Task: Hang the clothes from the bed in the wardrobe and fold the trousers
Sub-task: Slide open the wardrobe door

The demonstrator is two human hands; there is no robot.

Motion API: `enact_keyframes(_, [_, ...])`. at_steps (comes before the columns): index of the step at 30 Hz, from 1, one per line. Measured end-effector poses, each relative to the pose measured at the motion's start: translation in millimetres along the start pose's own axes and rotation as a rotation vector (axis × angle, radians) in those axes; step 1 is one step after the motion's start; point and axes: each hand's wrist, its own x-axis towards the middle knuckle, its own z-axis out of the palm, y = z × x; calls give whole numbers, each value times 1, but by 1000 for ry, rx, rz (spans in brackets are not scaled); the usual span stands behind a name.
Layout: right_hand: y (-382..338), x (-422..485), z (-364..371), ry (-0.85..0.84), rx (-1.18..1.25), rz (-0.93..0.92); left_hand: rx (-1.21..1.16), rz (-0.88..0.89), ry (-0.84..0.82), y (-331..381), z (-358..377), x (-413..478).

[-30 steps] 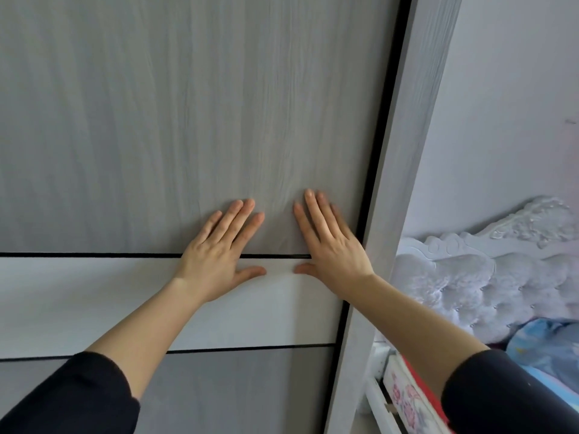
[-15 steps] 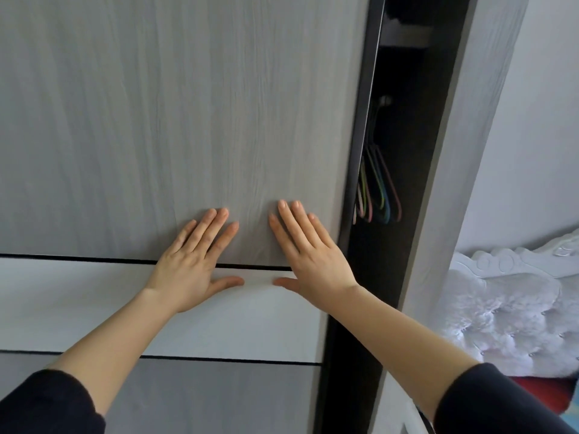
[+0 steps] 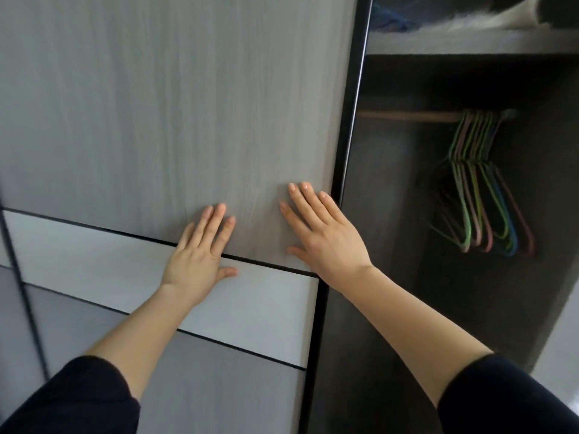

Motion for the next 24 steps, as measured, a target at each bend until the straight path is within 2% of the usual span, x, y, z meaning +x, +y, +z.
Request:
enact_keyframes(3, [-29, 30, 3, -8, -2, -20, 10, -137, -128, -26, 7, -9])
enact_keyframes(5, [-51, 50, 5, -13, 9, -17, -96, -208, -205, -48, 15, -14])
enact_keyframes(9, [-94, 92, 6, -26, 27, -22, -339, -291, -205, -88, 31, -23])
enact_keyframes(11, [-115, 113, 5, -4, 24, -9, -405, -282, -153, -108, 38, -27])
enact_keyframes(15, [-157, 158, 1, 23, 19, -30, -430, -135, -121, -147, 51, -29])
enact_keyframes(19, [-179, 194, -2, 145, -93, -52, -378, -204, -152, -188, 65, -27])
enact_keyframes(24, [-215, 236, 3, 183, -142, -73, -345, -222, -181, -252, 76, -31])
